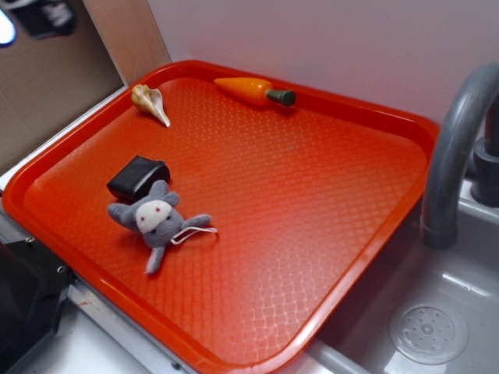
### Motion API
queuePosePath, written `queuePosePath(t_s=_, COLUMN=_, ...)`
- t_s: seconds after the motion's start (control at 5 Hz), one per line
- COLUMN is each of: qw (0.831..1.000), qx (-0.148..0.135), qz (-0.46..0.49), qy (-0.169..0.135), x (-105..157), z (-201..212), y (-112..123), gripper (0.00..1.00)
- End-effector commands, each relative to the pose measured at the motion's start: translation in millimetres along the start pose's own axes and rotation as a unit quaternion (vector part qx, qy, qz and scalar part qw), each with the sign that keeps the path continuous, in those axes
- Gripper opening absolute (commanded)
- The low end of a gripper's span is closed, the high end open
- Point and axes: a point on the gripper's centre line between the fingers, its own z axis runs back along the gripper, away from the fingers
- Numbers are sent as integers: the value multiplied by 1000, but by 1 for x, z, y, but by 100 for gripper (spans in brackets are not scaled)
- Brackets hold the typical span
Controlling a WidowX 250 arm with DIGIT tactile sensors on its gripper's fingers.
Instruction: Grab the shell.
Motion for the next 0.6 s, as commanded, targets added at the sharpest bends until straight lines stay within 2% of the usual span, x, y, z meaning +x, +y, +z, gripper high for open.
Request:
queuePosePath(t_s=0.0, qw=966, qx=31, qz=238, qy=-95, x=73, z=-52, y=63, gripper=100)
queuePosePath(t_s=0.2, qw=927, qx=55, qz=353, qy=-113, x=92, z=-74, y=83, gripper=100)
queuePosePath(t_s=0.4, qw=873, qx=81, qz=461, qy=-134, x=98, z=-89, y=97, gripper=100)
